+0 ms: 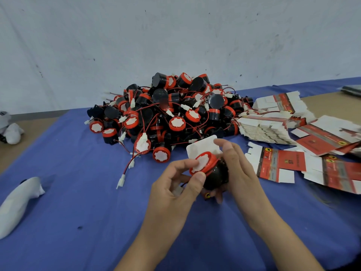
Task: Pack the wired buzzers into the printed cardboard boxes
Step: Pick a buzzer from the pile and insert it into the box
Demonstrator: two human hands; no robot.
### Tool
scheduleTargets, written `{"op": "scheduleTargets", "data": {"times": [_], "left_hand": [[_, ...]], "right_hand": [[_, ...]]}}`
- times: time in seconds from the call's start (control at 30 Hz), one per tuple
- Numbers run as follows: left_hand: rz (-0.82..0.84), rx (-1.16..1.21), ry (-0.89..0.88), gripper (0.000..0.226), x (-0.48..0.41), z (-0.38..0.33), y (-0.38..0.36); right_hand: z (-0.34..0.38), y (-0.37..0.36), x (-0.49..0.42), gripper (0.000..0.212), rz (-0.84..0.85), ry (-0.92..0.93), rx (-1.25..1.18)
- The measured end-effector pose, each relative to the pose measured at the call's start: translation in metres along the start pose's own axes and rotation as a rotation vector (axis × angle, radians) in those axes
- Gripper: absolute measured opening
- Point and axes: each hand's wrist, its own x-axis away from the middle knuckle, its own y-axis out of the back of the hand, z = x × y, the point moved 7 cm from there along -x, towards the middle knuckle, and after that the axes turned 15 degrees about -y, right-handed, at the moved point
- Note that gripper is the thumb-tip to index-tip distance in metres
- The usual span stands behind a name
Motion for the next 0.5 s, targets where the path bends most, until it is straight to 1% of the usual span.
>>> {"op": "scheduleTargets", "data": {"times": [0.07, 0.17, 0.23, 0.27, 0.3, 0.33, 0.4, 0.47, 0.5], "left_hand": [[-0.041, -0.021, 0.006, 0.022, -0.001, 0.003, 0.007], [-0.097, -0.058, -0.008, 0.019, -0.004, 0.005, 0.017], [-0.11, -0.123, -0.028, 0.018, -0.005, 0.004, 0.024], [-0.115, -0.15, -0.032, 0.019, -0.005, 0.003, 0.027], [-0.119, -0.167, -0.033, 0.021, -0.004, 0.003, 0.029], [-0.124, -0.178, -0.032, 0.024, -0.003, 0.003, 0.031], [-0.129, -0.199, -0.034, 0.027, -0.002, 0.002, 0.034], [-0.113, -0.224, -0.044, 0.028, -0.001, -0.001, 0.034], [-0.106, -0.232, -0.049, 0.029, -0.002, -0.002, 0.034]], "right_hand": [[0.003, 0.01, 0.0, 0.044, -0.105, 0.06, 0.019], [0.012, 0.035, 0.0, 0.044, -0.37, 0.185, 0.209], [0.01, 0.052, -0.002, 0.052, -0.464, 0.188, 0.284], [0.006, 0.059, -0.006, 0.058, -0.453, 0.153, 0.29], [0.0, 0.062, -0.012, 0.065, -0.402, 0.091, 0.295], [-0.008, 0.062, -0.018, 0.073, -0.318, 0.013, 0.311], [-0.025, 0.053, -0.026, 0.097, -0.133, -0.14, 0.387], [-0.041, 0.043, -0.03, 0.119, -0.001, -0.228, 0.511], [-0.047, 0.039, -0.029, 0.125, 0.046, -0.246, 0.575]]}}
